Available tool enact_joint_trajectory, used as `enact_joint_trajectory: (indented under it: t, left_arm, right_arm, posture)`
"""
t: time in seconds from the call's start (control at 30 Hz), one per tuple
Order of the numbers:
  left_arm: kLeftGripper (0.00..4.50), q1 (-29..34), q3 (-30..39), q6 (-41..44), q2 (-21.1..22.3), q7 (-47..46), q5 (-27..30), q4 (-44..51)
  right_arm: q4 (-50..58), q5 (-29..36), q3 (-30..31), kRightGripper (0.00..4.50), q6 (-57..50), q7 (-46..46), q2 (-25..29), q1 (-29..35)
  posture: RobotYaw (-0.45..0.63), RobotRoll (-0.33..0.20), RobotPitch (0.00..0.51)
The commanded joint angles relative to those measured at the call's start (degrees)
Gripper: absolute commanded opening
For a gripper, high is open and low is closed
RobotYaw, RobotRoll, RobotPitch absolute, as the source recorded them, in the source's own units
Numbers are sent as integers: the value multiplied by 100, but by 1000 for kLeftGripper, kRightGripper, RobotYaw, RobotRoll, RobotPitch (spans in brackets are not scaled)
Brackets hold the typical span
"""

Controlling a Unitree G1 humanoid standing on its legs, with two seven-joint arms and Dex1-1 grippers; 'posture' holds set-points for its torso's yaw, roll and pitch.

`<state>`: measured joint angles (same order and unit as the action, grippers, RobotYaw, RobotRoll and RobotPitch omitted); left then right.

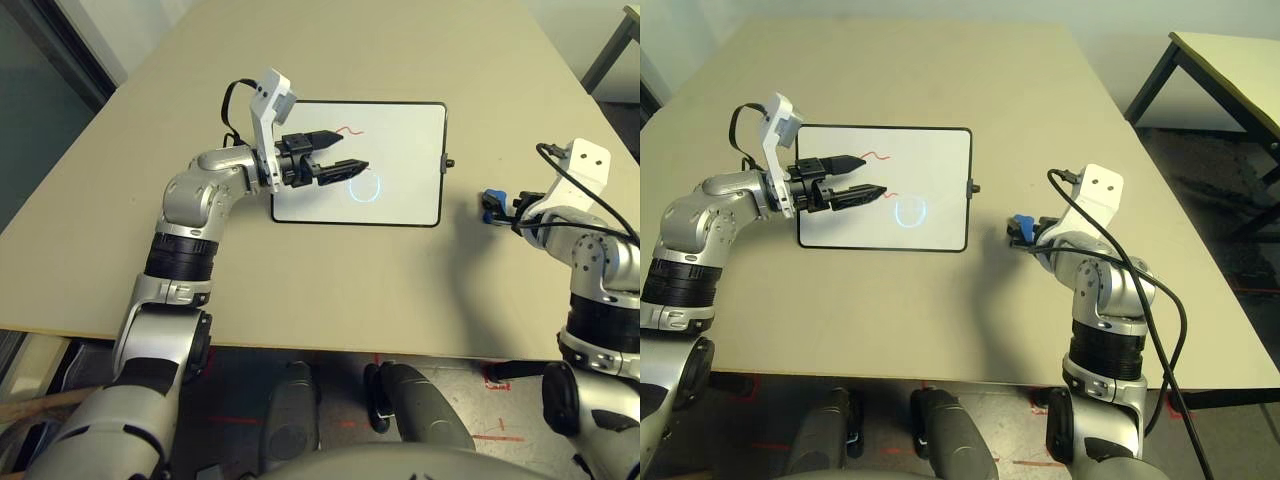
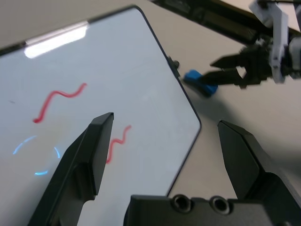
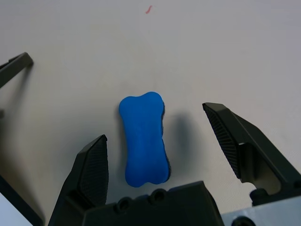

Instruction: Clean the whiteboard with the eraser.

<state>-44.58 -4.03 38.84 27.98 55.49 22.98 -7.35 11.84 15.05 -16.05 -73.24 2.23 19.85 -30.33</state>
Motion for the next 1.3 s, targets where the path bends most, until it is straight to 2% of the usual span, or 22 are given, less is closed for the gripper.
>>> enact_joint_trajectory:
  t: [0.03,0.37,0.47,0.77,0.83,1.1,1.2,1.3]
  left_arm:
    - [4500,87,-133,194,79,64,32,249]
    - [4500,-186,-6,466,330,24,77,546]
    - [4500,-263,40,488,383,11,84,561]
    - [4500,-362,144,436,512,-12,49,465]
    - [4500,-371,170,466,563,-31,46,406]
    - [4500,-1,209,412,666,-157,-7,434]
    - [4500,72,314,456,695,-276,31,505]
    - [4500,99,412,470,776,-346,46,515]
  right_arm:
    - [-7,-92,53,4488,-64,0,-92,-27]
    - [-429,-292,9,4488,229,15,-261,81]
    - [-550,-338,28,3882,339,4,-270,97]
    - [-678,-466,124,996,456,-46,-224,97]
    - [-662,-488,125,690,479,-60,-208,94]
    - [-322,-473,296,650,506,-306,77,-211]
    - [-126,-308,606,647,431,-752,379,-658]
    - [112,-48,1187,645,245,-1392,651,-1139]
  posture:
    - [-77,0,113]
    - [-51,0,116]
    - [-44,0,116]
    - [-40,0,114]
    - [-42,0,112]
    - [-47,0,104]
    - [-48,0,99]
    - [-43,0,98]
